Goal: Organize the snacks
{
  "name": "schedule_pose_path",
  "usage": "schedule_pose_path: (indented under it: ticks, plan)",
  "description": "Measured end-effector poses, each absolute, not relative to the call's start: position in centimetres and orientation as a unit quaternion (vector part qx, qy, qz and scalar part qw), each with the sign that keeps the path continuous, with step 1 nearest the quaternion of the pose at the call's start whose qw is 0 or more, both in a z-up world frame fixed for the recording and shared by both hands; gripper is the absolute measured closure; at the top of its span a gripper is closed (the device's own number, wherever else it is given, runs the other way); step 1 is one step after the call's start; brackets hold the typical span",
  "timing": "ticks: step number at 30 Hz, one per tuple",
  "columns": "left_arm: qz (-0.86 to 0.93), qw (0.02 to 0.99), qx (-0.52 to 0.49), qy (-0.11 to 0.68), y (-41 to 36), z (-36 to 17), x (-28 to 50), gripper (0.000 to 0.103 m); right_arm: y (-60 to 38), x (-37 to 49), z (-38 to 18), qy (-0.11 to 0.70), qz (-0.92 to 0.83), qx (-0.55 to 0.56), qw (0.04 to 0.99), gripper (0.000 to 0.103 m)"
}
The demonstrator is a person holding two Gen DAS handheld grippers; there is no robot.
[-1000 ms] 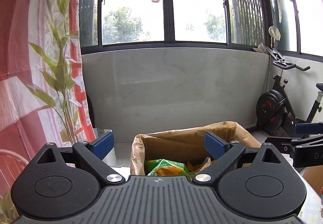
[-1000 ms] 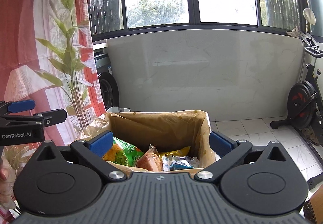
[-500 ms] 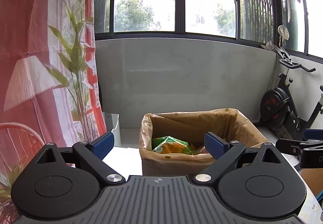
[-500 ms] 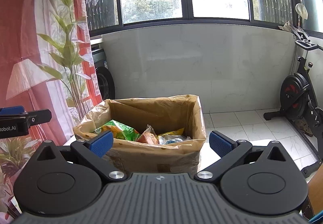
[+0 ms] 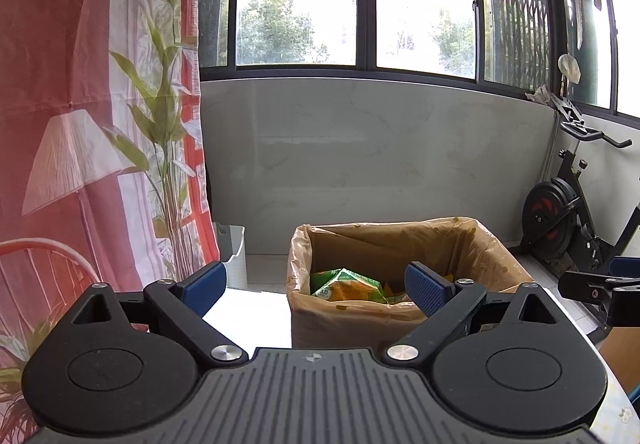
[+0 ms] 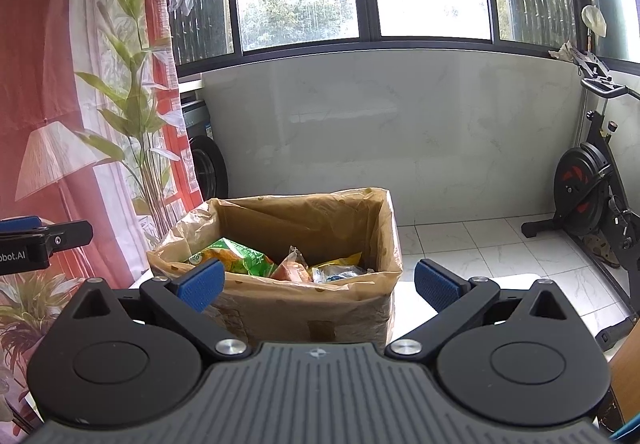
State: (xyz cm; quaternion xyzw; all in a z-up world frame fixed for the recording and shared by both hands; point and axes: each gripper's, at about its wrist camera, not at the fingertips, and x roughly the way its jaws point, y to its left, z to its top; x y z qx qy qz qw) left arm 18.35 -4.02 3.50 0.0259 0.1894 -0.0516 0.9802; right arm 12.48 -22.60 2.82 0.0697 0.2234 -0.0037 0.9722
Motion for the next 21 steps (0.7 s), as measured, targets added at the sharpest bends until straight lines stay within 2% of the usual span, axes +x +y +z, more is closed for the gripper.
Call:
schedule_pose_path:
  ticks: [21]
  plan:
    - [-0.055,0.983,0.019,0.175,-3.12,3.92,17.86,0.006,-22.5,12.06,3.12,0.218,0.003,0.068,0.973,0.0]
